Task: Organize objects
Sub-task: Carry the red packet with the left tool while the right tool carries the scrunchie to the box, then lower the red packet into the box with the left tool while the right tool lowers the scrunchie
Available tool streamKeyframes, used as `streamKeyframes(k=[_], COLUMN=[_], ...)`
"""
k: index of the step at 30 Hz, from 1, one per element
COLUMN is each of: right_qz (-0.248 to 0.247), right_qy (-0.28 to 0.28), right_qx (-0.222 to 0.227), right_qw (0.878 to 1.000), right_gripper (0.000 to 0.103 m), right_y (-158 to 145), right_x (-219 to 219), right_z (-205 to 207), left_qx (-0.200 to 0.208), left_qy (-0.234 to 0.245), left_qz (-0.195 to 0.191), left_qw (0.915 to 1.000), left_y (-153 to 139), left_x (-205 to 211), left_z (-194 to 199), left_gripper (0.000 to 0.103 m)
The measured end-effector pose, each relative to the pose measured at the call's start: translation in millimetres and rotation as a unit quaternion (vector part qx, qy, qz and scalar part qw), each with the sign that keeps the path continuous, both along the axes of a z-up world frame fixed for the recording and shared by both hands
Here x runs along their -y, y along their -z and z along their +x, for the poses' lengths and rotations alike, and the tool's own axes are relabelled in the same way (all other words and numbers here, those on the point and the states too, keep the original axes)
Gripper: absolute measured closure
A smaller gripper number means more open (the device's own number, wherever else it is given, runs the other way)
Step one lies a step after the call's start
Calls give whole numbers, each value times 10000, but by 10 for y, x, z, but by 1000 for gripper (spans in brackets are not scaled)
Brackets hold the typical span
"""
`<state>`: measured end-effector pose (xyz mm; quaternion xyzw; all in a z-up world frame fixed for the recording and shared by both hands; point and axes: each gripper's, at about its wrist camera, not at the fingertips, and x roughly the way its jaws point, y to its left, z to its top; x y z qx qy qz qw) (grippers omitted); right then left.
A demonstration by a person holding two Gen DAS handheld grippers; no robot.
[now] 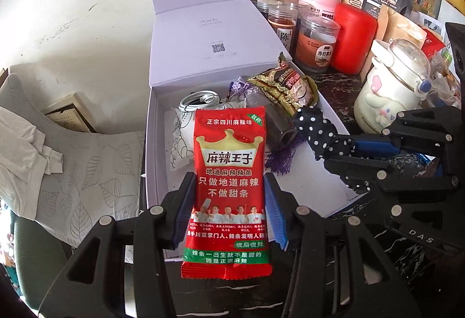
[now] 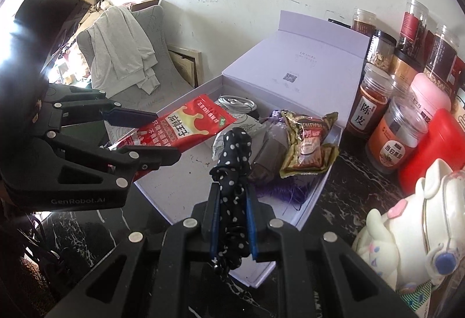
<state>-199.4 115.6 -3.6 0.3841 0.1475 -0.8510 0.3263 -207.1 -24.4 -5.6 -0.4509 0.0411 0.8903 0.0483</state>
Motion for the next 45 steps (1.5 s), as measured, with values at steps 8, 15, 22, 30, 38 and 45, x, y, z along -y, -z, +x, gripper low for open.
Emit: streamKeyframes(k=[8,15,22,30,38,45], right_qz=[-2,33,117,183,268,267], right_qy=[-7,36,55,32,83,126], right_qx=[85,192,341,455,534,574], right_qw=[10000,9998,9993,9988,9982,9979], right_gripper=[88,88,88,88,88,88], right_y=[131,235,349,435,511,520], right_x=[53,82,77,84,65,82], right_z=[-217,-332,-364,-345,-338,-347], left_qx=[93,215,316,309,339,393], left_qy=[137,277,420,675,777,783], left_qz=[-67,-148,-204,-441,-549,-540], left_qw=[9998,9993,9984,9963,9949,9947], left_y=[183,352,497,536,575,594], left_x=[32,33,5,-109,-149,-157], left_z=[-308,-497,-559,-494,-458,-453], left_gripper=[58,58,58,58,58,58])
